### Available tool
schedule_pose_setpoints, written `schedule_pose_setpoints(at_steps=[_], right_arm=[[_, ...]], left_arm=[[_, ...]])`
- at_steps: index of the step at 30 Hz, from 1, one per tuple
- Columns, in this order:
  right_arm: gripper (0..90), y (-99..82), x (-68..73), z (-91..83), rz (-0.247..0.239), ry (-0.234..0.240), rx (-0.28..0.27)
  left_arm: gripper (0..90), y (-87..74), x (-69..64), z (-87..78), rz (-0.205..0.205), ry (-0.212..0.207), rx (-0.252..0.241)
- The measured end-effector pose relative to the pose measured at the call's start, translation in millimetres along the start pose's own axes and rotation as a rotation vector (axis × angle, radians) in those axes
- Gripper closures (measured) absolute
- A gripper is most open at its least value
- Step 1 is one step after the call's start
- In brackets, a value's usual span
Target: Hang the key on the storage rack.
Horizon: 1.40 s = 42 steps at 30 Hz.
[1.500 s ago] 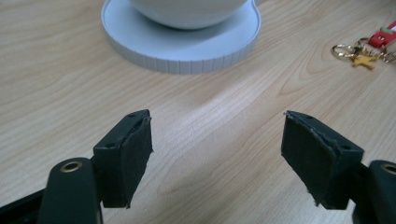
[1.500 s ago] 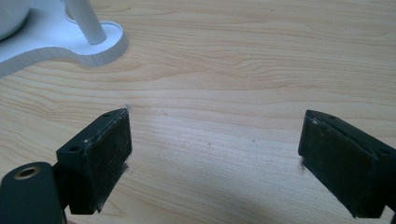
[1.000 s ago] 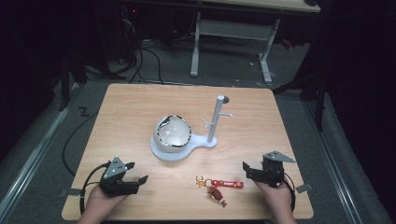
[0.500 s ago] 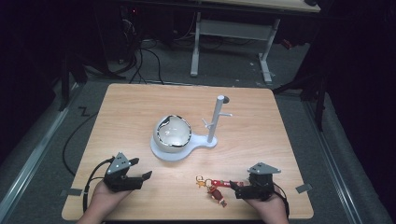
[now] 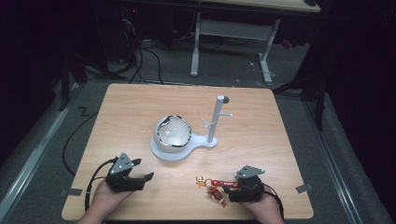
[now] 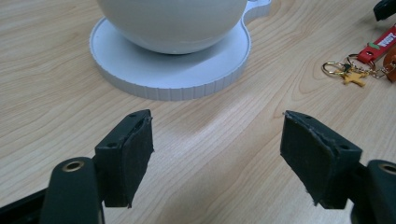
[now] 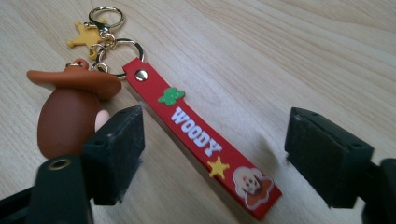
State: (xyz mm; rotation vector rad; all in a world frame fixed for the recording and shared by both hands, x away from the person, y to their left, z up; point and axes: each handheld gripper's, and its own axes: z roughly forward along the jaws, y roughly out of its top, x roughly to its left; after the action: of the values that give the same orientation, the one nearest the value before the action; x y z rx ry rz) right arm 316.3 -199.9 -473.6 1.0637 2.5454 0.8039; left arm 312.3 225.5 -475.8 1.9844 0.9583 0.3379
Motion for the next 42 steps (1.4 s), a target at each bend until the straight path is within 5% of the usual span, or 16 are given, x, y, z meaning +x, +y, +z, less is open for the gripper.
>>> schedule_pose_setpoints(at_steps=[6, 11, 14, 18, 29, 34, 38, 42], right_arm=[[30.9, 8.2, 4.5, 10.6, -0.049, 0.037, 0.013], [47.4, 13.2, 8.0, 14.3, -0.078, 0.098, -0.002], [61.7, 16.1, 11.8, 14.1, -0.082, 0.094, 0.003], [67.8, 16.7, 10.9, 13.6, -0.061, 0.076, 0.009], [69.6, 7.5, -17.2, 4.8, 0.074, -0.041, 0.028], [69.7, -8.2, -45.2, -7.7, 0.137, -0.129, 0.037], [58.6, -10.6, -45.4, -12.8, 0.149, -0.148, 0.034], [58.0, -4.9, -22.4, -25.5, 0.108, -0.115, -0.011]], left_arm=[[26.0, -6.8, 3.4, -11.0, -0.025, 0.016, -0.007], [26.1, -11.0, 6.2, -17.9, -0.039, 0.028, -0.008], [26.1, -12.0, 6.4, -18.2, -0.041, 0.029, -0.004], [26.1, -11.6, 3.9, -17.0, -0.029, 0.026, 0.001], [26.1, -10.4, 4.5, -13.8, -0.027, 0.014, 0.003], [26.1, -9.8, 4.8, -13.0, -0.027, 0.008, 0.004], [26.1, -8.8, 4.1, -11.5, -0.024, 0.007, 0.006], [26.1, -8.4, 4.4, -11.5, -0.028, 0.008, 0.004]])
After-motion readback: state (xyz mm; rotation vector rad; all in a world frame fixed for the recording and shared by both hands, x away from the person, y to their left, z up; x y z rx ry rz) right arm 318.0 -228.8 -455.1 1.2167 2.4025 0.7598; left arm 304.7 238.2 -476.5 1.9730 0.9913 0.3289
